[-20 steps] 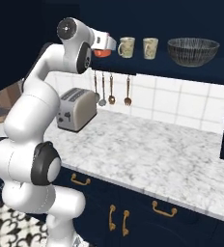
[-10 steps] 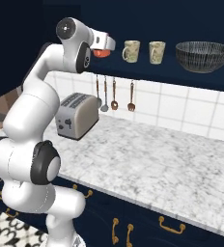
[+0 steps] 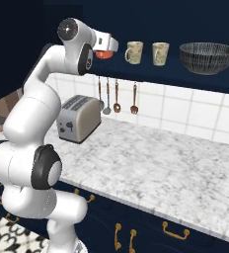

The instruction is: Gather all objects into one cabinet and sort the glasses and bowls to opposite sides.

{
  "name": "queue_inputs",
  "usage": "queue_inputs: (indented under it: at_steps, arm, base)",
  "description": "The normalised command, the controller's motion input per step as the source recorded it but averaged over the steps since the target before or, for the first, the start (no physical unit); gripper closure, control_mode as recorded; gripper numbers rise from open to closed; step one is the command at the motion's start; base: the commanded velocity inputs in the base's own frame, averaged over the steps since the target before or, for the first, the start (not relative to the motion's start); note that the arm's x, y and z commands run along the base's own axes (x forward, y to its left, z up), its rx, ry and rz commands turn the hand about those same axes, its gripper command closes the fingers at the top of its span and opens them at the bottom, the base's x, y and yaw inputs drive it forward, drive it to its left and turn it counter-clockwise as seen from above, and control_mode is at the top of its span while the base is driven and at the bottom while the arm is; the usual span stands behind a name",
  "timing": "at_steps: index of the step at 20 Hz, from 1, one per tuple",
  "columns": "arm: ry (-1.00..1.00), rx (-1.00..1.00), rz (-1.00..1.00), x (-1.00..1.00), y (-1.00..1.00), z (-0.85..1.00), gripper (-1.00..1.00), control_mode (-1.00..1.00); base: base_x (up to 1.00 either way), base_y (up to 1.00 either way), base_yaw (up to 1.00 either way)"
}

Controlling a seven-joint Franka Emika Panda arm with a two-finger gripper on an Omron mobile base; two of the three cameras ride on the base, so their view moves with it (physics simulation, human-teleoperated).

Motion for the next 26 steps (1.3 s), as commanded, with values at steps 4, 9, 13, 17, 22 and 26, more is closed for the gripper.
queue_inputs:
  at_steps: [4,9,13,17,22,26]
  arm:
    - [0.00,0.00,0.00,0.00,0.00,0.00,1.00,-1.00]
    - [0.01,0.00,0.00,0.01,0.00,-0.16,1.00,-1.00]
    - [0.04,0.00,0.00,0.00,0.00,-0.21,1.00,-1.00]
    - [0.00,0.00,0.00,0.23,-0.01,0.00,1.00,-1.00]
    - [0.00,0.00,0.00,0.31,-0.02,0.00,1.00,-1.00]
    - [0.00,0.00,0.00,0.40,-0.04,0.00,1.00,-1.00]
  base:
    - [0.00,0.00,0.00]
    - [0.00,0.00,0.00]
    - [0.00,0.00,0.00]
    - [0.00,0.00,0.00]
    - [0.00,0.00,0.00]
    - [0.00,0.00,0.00]
